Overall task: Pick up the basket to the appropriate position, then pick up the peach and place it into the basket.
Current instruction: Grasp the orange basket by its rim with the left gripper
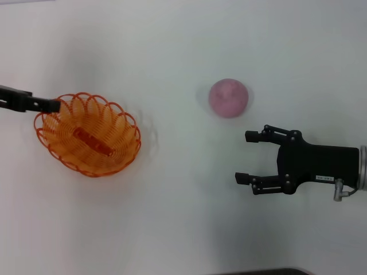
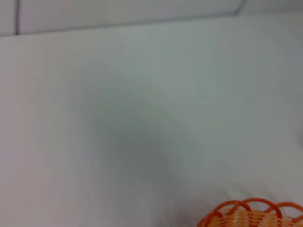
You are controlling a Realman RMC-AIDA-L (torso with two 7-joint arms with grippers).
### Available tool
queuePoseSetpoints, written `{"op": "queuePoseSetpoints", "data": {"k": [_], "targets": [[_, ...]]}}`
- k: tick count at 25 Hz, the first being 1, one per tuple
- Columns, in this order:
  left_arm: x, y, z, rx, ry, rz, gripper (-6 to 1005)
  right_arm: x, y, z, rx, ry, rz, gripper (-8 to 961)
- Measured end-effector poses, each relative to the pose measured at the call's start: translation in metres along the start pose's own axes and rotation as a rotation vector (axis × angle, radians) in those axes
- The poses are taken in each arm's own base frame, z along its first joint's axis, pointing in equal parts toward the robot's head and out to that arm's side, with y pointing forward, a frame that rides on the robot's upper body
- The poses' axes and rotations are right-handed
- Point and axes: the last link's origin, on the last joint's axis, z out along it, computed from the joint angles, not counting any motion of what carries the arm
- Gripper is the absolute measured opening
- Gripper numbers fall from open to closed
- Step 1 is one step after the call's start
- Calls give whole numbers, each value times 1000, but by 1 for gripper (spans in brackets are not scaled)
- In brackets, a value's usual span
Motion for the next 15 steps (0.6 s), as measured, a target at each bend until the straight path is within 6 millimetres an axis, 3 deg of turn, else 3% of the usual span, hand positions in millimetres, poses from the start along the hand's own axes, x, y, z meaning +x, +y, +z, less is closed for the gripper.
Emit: {"op": "queuePoseSetpoints", "data": {"k": [8, 15], "targets": [[29, 17, 18, 70, -169, 118, 816, 0, 0, 1, -3, 1, -1, 958], [30, 23, 33, 108, -267, 171, 810, 0, 0, 1, -4, 1, -1, 958]]}}
